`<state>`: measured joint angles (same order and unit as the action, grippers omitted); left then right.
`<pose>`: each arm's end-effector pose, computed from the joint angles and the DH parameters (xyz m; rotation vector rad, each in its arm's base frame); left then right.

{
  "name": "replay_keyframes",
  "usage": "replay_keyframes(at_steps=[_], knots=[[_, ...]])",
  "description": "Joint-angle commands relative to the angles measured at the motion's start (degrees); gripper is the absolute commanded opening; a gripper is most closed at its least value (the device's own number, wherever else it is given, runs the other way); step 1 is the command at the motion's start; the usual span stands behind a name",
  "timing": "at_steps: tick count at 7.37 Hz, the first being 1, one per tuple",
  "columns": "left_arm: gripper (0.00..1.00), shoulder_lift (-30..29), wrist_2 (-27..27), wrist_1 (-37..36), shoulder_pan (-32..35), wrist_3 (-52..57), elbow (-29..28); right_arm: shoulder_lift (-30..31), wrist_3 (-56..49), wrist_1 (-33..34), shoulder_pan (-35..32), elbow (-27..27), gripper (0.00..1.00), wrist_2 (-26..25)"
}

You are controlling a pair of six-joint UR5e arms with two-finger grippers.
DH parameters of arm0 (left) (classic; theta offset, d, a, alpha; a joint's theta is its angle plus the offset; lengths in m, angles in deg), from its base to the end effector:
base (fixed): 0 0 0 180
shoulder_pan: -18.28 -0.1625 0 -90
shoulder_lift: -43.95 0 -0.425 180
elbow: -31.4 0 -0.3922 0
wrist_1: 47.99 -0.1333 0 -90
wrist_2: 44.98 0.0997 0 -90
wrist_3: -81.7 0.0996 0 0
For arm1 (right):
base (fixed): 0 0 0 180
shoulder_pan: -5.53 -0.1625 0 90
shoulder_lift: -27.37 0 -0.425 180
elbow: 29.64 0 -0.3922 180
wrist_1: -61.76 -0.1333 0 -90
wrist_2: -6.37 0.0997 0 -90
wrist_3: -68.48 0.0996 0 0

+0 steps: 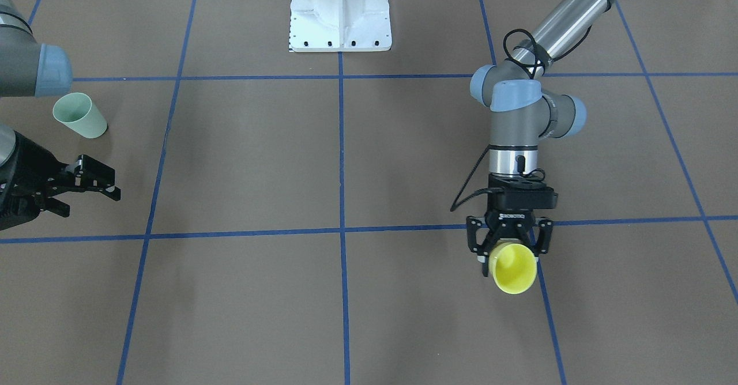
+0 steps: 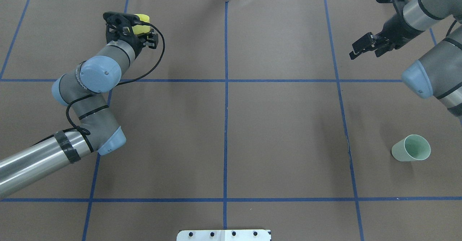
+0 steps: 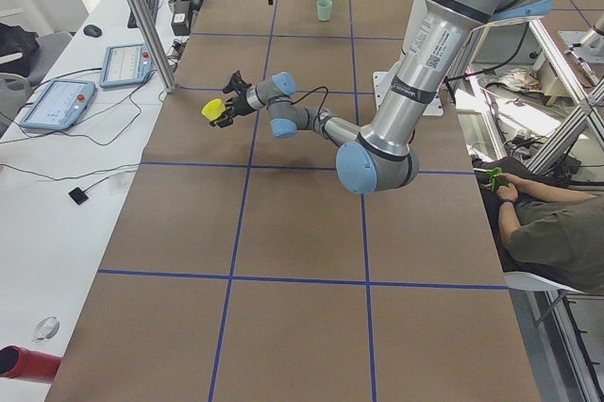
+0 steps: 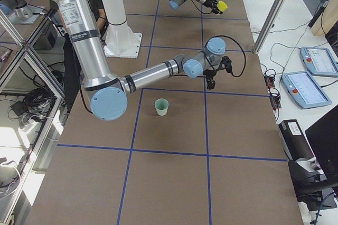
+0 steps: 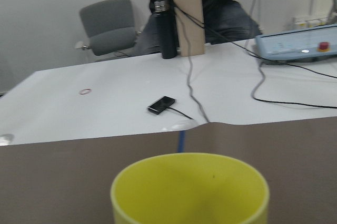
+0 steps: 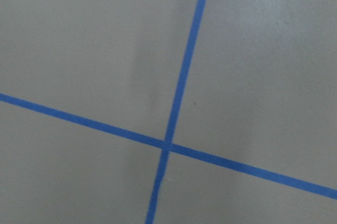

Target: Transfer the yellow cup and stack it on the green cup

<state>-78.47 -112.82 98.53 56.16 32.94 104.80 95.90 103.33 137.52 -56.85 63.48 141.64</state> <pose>0.4660 -0.5790 0.3473 1.0496 0.7472 -0.1937 -0.2384 -0.5906 0.3869 0.1546 -0.9795 -0.1519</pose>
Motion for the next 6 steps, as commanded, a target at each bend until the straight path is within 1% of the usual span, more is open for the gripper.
replay_keyframes(at_steps=[1,2,3,4,6], knots=[[0.30,-4.3,-2.6,13.5,-5.9,9.9,-3.6,-4.3,5.7,0.0,2.7,0.1,1.00,-0.1],[0.30,-4.4,-4.5,19.7,-7.5,13.7,-5.3,-5.8,8.4,-0.1,3.6,0.2,1.00,-0.1],[0.28,-4.7,-6.3,23.7,-8.3,17.4,-6.0,-7.3,10.6,-0.1,4.8,0.2,1.00,-0.1],[0.26,-6.2,-10.2,25.9,-8.3,19.1,-6.0,-8.7,14.2,-0.1,6.5,0.1,1.00,-0.2],[0.28,-8.8,-10.6,25.8,-10.5,19.2,-6.1,-11.6,18.5,-0.1,9.1,0.1,1.00,-1.5]])
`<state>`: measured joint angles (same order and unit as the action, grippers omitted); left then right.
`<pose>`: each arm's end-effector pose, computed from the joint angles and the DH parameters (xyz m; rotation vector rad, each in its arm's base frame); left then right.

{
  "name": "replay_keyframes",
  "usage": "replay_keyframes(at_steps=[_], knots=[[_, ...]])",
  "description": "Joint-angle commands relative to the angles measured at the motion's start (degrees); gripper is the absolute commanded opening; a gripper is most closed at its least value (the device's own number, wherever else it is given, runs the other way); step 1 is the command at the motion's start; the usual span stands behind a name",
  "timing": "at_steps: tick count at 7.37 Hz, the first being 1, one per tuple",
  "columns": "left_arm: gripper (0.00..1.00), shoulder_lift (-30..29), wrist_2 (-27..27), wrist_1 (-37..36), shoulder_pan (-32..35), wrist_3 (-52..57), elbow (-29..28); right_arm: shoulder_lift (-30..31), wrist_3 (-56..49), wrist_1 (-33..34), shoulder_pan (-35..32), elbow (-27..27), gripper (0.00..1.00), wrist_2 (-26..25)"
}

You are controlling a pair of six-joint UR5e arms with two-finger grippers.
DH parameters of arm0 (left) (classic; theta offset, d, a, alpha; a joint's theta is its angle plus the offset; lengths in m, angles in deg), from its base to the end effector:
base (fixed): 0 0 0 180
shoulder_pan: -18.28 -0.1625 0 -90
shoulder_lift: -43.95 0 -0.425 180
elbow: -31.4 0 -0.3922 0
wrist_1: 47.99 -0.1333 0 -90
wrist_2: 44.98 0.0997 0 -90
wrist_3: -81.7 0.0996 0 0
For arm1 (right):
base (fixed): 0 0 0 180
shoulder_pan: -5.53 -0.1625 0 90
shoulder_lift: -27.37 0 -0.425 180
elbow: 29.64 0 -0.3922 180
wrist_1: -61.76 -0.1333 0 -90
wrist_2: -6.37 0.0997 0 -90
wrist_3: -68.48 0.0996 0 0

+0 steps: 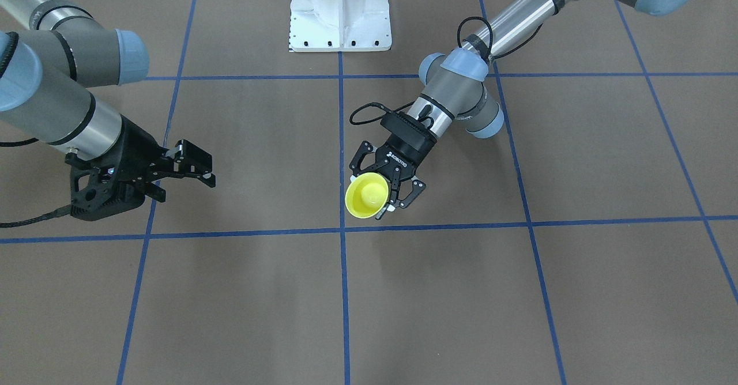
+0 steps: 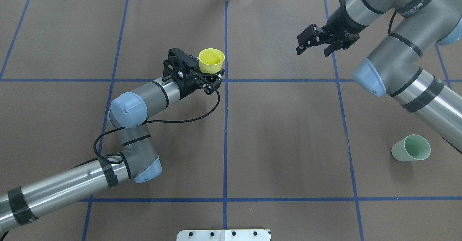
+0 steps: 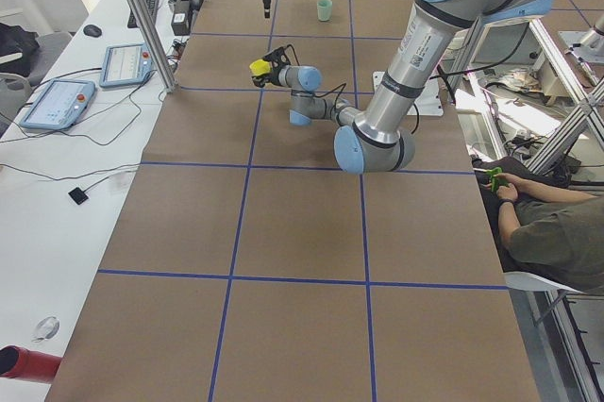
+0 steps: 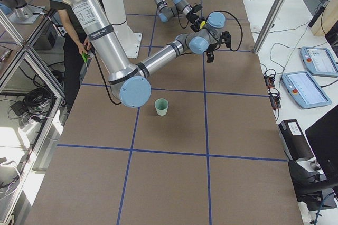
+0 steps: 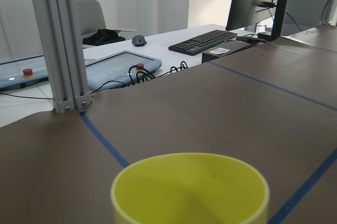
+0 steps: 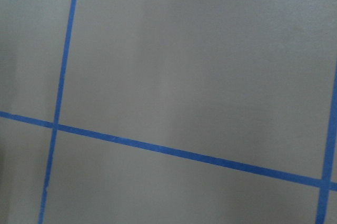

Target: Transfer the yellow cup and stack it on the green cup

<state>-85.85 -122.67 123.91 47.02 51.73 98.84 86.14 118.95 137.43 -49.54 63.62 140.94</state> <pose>0.5630 -0.4850 0.2589 1.3193 1.1214 0.2171 -0.3274 -0.5796 0.2755 0.0985 -1.0785 -0.0869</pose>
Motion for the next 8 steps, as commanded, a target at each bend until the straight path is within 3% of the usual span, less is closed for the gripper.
replay_keyframes(at_steps=[1,8], knots=[[0.28,-1.8,-0.7,0.5,-2.2,0.4,-0.1,-3.3,5.8,-0.1,3.1,0.0,1.00,-2.0],[0.29,-2.2,-0.1,3.0,-7.5,0.6,0.3,-4.7,7.9,-0.1,9.0,1.5,0.99,-1.7]])
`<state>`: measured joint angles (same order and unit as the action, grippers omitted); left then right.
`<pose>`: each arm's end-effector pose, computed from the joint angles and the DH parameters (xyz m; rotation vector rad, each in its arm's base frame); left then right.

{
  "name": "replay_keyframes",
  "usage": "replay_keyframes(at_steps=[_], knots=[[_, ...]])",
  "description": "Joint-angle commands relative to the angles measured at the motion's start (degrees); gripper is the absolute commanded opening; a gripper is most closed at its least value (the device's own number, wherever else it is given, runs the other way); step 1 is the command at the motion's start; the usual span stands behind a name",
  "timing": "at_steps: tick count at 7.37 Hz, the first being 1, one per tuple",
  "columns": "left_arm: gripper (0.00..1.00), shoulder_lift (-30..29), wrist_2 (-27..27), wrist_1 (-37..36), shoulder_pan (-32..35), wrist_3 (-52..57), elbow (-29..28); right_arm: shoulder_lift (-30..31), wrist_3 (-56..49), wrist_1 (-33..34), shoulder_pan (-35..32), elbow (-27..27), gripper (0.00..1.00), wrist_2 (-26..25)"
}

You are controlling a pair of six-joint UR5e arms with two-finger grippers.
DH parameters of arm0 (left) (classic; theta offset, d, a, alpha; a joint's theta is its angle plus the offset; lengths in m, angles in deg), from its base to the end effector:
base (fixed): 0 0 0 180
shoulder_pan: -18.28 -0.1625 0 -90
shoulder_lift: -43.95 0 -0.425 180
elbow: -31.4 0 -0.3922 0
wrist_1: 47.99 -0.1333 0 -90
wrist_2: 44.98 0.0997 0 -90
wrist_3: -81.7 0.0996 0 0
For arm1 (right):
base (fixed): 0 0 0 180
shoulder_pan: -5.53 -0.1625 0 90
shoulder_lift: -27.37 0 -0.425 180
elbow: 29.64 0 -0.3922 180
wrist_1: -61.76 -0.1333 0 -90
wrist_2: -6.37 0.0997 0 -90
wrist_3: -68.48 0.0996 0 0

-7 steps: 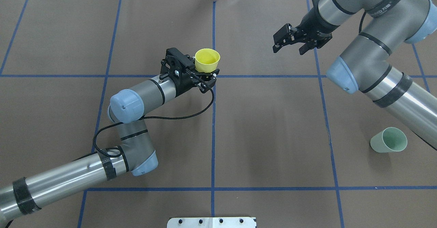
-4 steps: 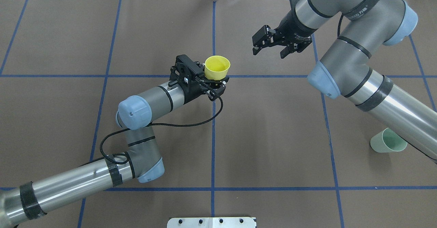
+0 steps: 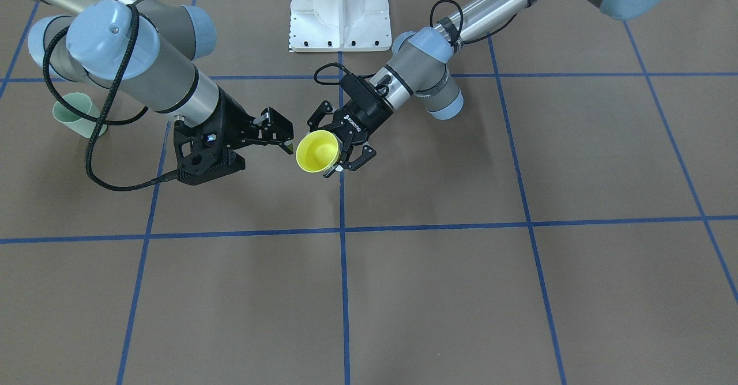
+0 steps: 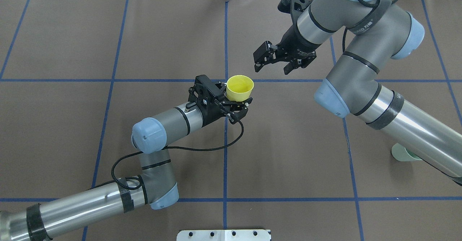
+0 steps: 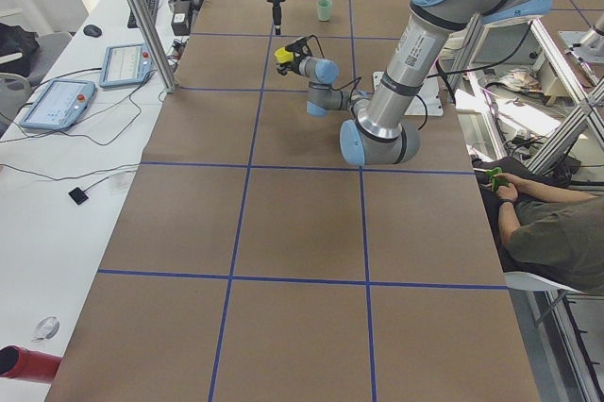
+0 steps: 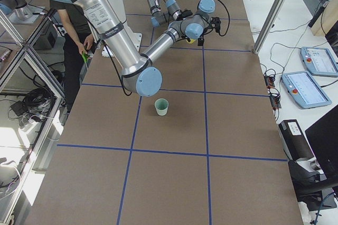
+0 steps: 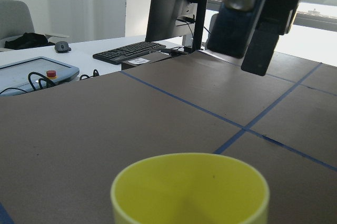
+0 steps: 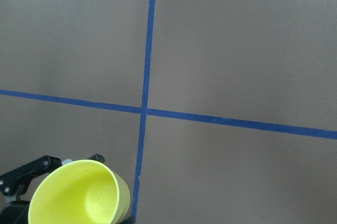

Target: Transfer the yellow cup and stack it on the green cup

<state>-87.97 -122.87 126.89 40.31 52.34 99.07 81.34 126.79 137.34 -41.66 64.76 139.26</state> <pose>0.6122 -0.4141 0.2264 1.3148 1.2683 0.2840 -0.4043 -0.5328 0.2123 0.0459 -1.1352 -0.1172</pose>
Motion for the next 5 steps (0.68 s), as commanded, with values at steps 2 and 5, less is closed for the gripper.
replay_keyframes(at_steps=[2,5], knots=[[0.29,-0.3,3.9,0.0,-3.3,0.0,0.2,0.5,0.0,-0.1,3.2,0.5,0.99,-0.1],[0.29,-1.1,6.3,0.0,-4.4,0.0,0.4,1.0,0.3,0.0,4.5,1.1,0.95,-0.2]])
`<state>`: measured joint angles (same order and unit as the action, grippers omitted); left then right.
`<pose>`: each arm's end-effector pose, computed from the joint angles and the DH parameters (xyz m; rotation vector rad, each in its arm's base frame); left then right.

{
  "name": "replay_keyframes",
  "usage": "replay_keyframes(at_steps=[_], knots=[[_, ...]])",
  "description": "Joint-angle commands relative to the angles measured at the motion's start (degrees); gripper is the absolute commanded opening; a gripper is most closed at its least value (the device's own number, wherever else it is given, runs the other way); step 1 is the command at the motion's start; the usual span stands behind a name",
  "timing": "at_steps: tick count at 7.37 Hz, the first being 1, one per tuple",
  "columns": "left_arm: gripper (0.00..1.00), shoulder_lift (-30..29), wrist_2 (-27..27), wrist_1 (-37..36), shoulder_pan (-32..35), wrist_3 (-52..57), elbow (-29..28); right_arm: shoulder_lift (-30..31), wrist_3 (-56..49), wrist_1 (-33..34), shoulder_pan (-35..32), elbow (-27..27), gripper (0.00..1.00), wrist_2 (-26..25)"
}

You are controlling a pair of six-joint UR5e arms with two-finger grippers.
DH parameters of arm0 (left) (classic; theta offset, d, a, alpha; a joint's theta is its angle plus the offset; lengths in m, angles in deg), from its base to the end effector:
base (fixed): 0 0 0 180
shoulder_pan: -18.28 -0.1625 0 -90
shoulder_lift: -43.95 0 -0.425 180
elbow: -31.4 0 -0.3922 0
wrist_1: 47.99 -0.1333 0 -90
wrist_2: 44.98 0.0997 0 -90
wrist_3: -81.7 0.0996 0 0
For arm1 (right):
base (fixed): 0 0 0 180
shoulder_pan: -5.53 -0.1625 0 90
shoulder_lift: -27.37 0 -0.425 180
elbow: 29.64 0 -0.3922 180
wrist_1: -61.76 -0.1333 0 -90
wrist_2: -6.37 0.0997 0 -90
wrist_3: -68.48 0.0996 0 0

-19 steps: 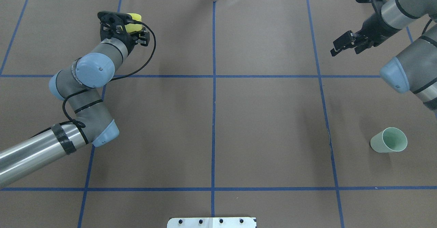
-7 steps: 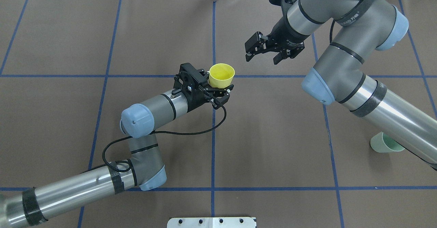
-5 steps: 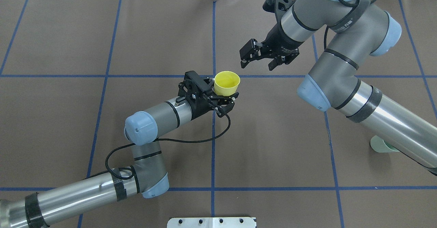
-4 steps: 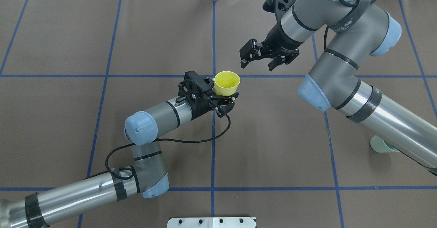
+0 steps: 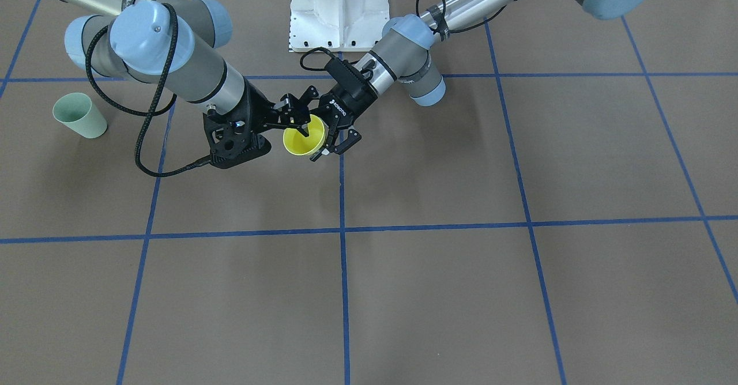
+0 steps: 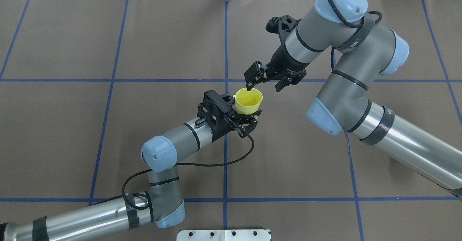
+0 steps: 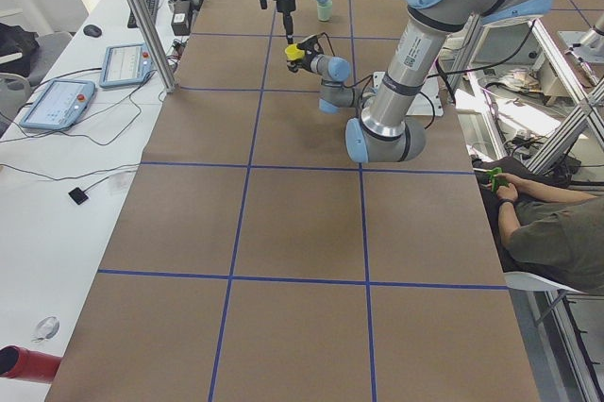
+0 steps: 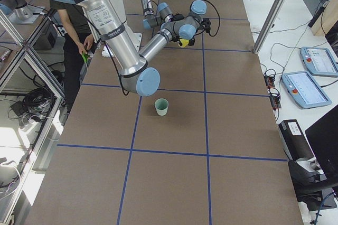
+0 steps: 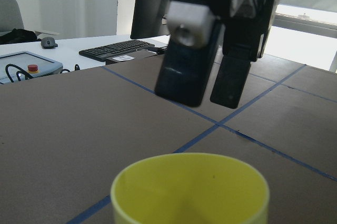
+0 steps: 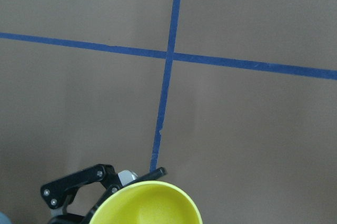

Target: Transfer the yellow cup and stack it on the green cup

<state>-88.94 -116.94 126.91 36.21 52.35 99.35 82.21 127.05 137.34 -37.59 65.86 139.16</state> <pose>0.6344 -0.3778 0.2127 1.3253 1.2735 0.2334 -0.4363 -0.4985 0.2145 0.0071 -1.1390 -0.1771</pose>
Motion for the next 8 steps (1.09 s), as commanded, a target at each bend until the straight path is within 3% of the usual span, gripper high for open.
replay_keyframes(at_steps=[1,5,8], knots=[[0.29,-0.2,0.4,0.0,-0.3,0.0,0.9,0.4,0.1,0.0,0.6,0.2,0.95,-0.1],[0.35,-0.4,0.8,0.0,-0.2,0.0,1.0,1.8,0.1,0.0,1.3,1.8,0.92,-0.1],[0.36,-0.4,0.9,0.0,-0.2,0.0,1.4,2.9,0.2,0.0,1.8,3.0,0.71,0.0]])
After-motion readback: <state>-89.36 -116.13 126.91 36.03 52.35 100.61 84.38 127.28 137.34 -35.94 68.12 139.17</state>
